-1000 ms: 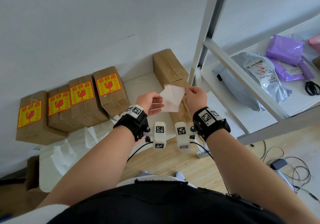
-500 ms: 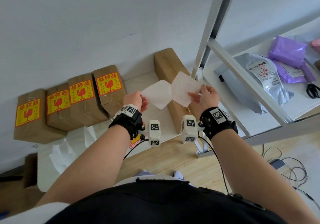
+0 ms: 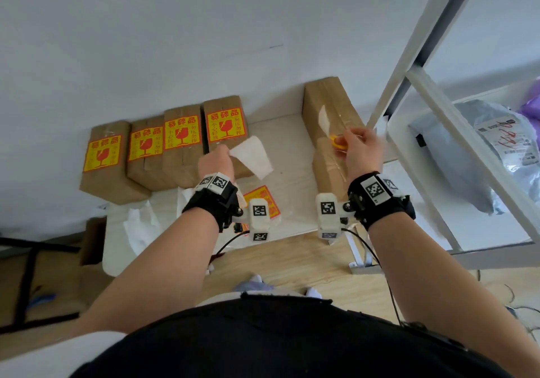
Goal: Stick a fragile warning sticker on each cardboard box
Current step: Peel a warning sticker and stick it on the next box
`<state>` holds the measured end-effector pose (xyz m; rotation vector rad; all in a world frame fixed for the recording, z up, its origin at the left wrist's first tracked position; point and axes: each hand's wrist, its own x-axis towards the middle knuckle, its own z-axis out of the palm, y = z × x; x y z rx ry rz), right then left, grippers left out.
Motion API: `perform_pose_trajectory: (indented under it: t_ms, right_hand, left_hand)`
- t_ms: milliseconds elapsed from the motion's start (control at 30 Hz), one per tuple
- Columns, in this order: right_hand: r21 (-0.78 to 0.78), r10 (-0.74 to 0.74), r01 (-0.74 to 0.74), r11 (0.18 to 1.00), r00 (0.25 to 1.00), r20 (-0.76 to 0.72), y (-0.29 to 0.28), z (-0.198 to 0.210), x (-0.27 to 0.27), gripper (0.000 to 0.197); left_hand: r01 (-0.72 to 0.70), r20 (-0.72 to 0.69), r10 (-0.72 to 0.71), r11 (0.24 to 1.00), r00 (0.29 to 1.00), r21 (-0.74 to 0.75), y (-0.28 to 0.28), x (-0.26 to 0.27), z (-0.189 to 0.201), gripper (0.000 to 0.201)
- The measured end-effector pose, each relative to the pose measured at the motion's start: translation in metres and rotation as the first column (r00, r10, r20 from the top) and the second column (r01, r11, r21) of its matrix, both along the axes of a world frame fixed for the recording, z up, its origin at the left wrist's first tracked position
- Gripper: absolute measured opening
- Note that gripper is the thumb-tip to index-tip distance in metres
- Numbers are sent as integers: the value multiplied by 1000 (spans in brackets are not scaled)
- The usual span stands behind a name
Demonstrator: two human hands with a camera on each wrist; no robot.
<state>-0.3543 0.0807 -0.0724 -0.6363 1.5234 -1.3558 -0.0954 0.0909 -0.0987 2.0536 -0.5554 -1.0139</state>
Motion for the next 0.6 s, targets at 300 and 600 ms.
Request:
perform_pose_trajectory:
  t_ms: [300,600]
  right_hand:
    - [-16,241,-246,969,958,-155,-3,-15,68,6]
    - [12,307,-320,947,897,-317,4,-32,92,15]
  left_hand:
    - [-239,-89,242,970,966,43,60,71,5,23]
    - [-151,-263,172,984,949,98,67,85,-22,24]
